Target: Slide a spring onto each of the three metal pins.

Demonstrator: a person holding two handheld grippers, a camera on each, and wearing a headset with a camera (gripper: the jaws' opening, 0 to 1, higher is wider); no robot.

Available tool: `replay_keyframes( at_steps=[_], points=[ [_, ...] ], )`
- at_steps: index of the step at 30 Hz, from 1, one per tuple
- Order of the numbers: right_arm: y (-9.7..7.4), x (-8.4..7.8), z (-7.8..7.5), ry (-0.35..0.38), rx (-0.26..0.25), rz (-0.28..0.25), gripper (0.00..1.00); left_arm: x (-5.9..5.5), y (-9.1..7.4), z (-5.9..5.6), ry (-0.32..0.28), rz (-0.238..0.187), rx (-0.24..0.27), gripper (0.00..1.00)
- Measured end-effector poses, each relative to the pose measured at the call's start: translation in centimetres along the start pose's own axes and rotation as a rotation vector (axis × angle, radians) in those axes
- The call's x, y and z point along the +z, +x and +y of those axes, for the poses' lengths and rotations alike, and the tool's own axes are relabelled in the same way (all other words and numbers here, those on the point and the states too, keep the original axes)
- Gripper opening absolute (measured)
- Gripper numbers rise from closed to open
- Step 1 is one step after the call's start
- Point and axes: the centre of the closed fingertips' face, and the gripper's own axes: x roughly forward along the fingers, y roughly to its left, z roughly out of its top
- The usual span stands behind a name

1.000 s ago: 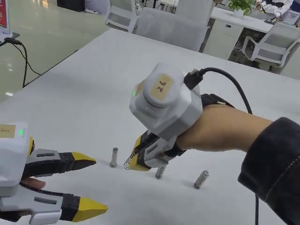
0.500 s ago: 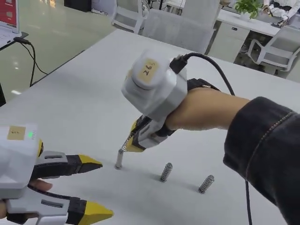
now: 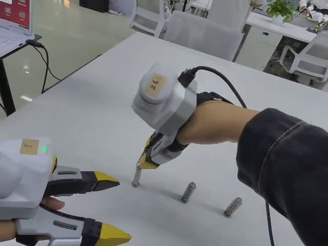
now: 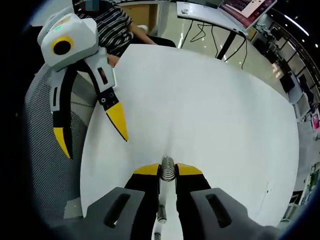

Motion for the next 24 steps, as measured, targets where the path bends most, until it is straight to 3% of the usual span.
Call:
replay_keyframes(
  at_steps=[24],
  points=[
    [2.9,-0.9,0.0,0.006,0.026,0.063,0.08,0.1,-0.1,0.3,-0.008,-0.008,0.008,0.53]
  ],
)
